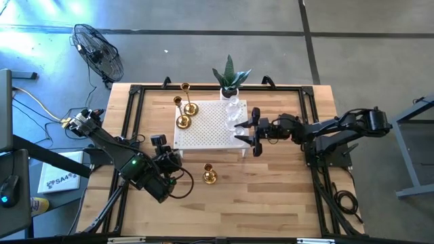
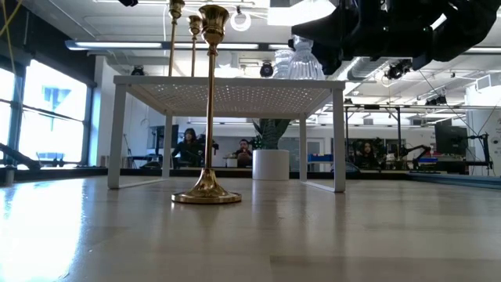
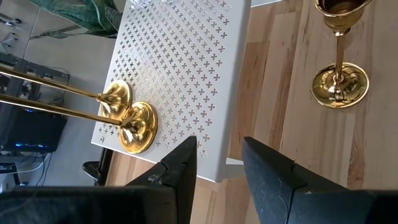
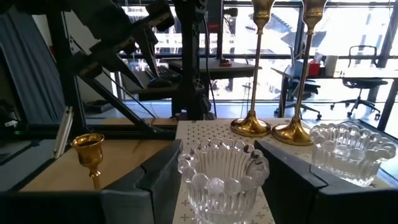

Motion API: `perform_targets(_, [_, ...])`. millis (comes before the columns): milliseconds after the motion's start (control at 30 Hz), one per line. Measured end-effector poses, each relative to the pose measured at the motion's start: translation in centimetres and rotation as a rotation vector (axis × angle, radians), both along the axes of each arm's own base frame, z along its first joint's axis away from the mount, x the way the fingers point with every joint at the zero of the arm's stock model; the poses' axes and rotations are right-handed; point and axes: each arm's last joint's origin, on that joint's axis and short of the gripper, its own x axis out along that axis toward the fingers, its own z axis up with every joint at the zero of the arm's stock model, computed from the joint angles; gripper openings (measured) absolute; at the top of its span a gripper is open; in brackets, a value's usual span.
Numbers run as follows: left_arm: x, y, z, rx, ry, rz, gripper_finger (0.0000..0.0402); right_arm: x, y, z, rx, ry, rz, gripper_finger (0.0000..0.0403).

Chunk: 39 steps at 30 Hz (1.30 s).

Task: Pick & Place candle stick holders
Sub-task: Put the transparent candle holder on the shelf aligned with the other transparent candle holders

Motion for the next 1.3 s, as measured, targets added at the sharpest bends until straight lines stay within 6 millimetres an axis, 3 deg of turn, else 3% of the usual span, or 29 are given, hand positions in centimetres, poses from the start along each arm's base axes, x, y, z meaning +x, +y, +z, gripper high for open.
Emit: perform_targets(1300, [0.04, -0.05, -0.01, -0.009, -0.001, -0.001, 0.0124, 0.02, -0.11, -0.22, 0.064, 0.024, -0.037, 0.0188])
